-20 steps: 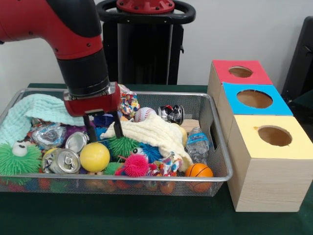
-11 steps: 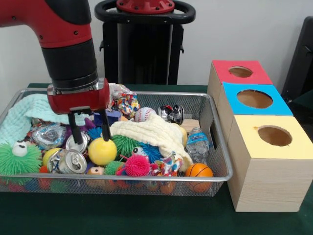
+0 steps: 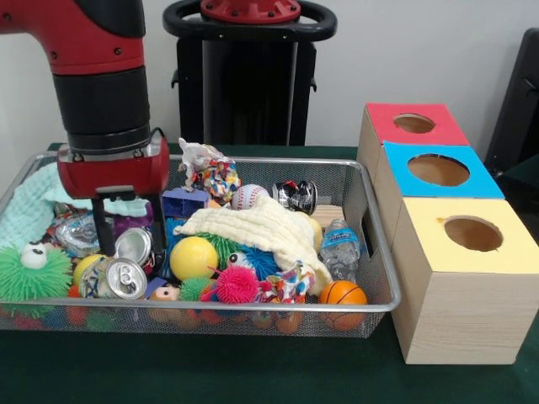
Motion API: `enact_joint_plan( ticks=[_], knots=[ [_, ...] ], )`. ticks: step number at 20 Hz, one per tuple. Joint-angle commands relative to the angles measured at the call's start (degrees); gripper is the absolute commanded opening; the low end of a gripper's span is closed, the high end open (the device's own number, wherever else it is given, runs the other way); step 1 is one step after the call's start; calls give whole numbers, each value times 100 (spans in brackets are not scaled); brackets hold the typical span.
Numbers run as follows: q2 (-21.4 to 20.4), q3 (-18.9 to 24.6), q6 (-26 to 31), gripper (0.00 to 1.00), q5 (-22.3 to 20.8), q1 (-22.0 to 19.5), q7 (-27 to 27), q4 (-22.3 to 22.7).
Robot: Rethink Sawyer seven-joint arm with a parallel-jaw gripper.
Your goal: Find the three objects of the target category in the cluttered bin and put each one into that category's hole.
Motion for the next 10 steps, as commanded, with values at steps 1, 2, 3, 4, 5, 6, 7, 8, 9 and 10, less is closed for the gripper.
enact_joint_plan(
  ticks=[1, 2, 3, 4, 5, 6, 7, 8, 9, 10],
  knots=[
    [615, -9, -783, 100, -826, -14, -1100, -185],
    [620, -38, -818, 100, -861, 8, -1024, -181],
    [635, -136, -875, 100, -947, 100, -868, -204],
    [622, -186, -907, 100, -985, 138, -777, -198],
    [631, -288, -999, 100, -1070, 225, -604, -203],
    [623, -344, -1056, 100, -1107, 249, -518, -176],
    [628, -399, -1123, 100, -1136, 286, -416, -162],
    [634, -453, -1189, 100, -1164, 322, -313, -149],
    [622, -496, -1287, 100, -1190, 337, -214, -92],
    [620, -601, -1378, 100, -1219, 413, -33, -60]
  ],
)
